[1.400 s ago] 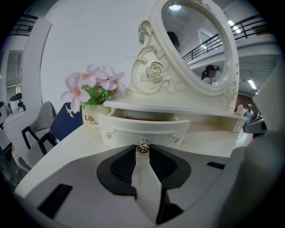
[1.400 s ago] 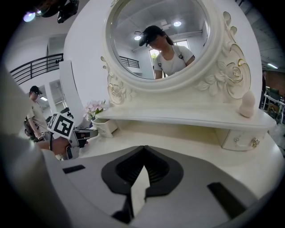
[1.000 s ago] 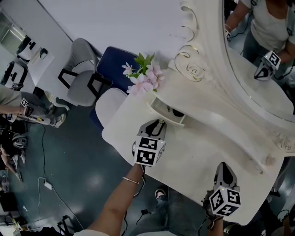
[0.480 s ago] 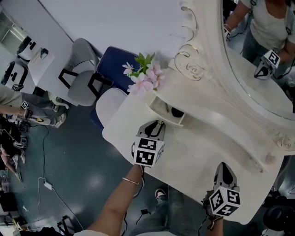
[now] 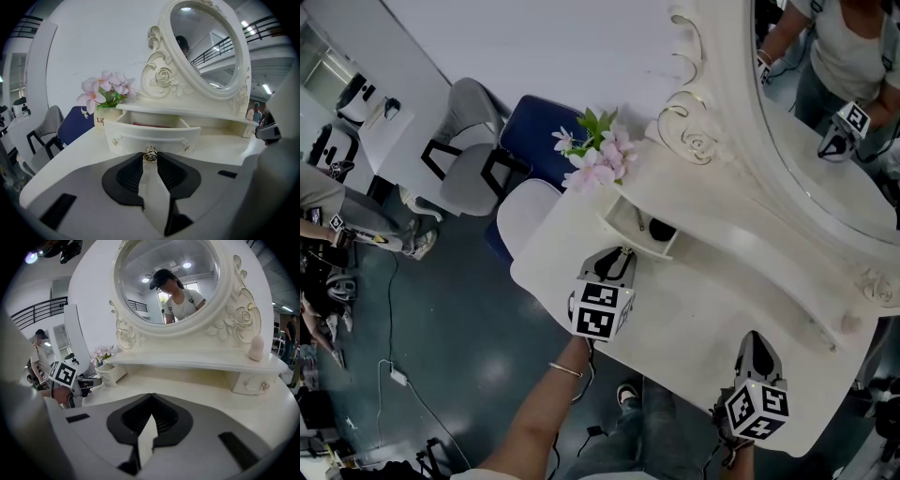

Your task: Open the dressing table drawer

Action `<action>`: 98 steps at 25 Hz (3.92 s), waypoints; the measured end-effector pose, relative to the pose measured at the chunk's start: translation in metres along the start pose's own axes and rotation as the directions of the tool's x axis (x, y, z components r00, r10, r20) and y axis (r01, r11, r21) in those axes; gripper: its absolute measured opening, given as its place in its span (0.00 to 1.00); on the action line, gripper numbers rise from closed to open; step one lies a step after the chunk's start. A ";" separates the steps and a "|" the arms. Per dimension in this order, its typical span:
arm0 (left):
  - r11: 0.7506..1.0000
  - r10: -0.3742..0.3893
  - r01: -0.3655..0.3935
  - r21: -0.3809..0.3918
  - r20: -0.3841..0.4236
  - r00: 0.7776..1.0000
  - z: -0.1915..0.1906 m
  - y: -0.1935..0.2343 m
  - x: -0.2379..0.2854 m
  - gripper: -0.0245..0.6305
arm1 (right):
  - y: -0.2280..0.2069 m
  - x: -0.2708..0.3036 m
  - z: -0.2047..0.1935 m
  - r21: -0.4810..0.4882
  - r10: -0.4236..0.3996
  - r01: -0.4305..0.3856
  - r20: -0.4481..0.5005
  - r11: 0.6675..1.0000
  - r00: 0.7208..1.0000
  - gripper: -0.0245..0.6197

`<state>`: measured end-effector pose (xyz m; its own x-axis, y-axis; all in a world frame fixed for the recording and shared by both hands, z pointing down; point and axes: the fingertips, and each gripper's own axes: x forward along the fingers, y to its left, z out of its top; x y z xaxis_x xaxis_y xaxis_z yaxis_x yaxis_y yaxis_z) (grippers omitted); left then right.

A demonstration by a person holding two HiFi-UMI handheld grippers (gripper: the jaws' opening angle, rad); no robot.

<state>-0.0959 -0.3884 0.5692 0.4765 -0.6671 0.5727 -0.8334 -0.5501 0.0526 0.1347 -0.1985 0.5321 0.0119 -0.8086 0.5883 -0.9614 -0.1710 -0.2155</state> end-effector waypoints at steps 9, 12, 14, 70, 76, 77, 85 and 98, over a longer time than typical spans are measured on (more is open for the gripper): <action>1.000 0.006 -0.006 -0.006 -0.002 1.000 -0.001 0.000 0.000 0.20 | -0.002 0.001 -0.001 -0.004 0.000 0.000 -0.003 1.000 1.000 0.05; 1.000 0.011 -0.011 -0.009 0.003 1.000 -0.001 0.001 0.000 0.20 | -0.002 0.002 0.000 -0.003 0.002 -0.002 -0.003 1.000 1.000 0.05; 1.000 0.014 -0.014 -0.011 0.006 1.000 -0.001 0.001 0.000 0.20 | -0.002 0.002 0.000 -0.004 0.005 -0.005 -0.002 1.000 1.000 0.05; 0.998 0.043 -0.025 -0.053 0.376 0.925 0.101 -0.048 -0.264 0.15 | 0.066 -0.126 0.076 -0.120 0.075 -0.043 0.275 0.992 0.958 0.05; 0.996 0.068 -0.034 -0.085 0.433 0.899 0.104 -0.051 -0.302 0.09 | 0.082 -0.153 0.098 -0.159 0.092 -0.038 0.347 0.987 0.933 0.05; 0.996 0.073 -0.039 -0.084 0.439 0.896 0.104 -0.051 -0.307 0.09 | 0.084 -0.157 0.101 -0.160 0.093 -0.037 0.358 0.986 0.929 0.05; 0.994 0.095 -0.062 -0.088 0.453 0.886 0.103 -0.044 -0.327 0.07 | 0.081 -0.175 0.105 -0.179 0.075 -0.005 0.389 0.984 0.918 0.05; 0.993 0.104 -0.067 -0.099 0.438 0.893 0.097 -0.044 -0.323 0.07 | 0.074 -0.184 0.102 -0.194 0.053 0.029 0.404 0.981 0.913 0.05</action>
<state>-0.1858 -0.1976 0.3025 0.4615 -0.8729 0.1584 -0.8870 -0.4518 0.0947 0.0896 -0.1196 0.3284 0.0709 -0.9749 0.2109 -0.9957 -0.0819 -0.0436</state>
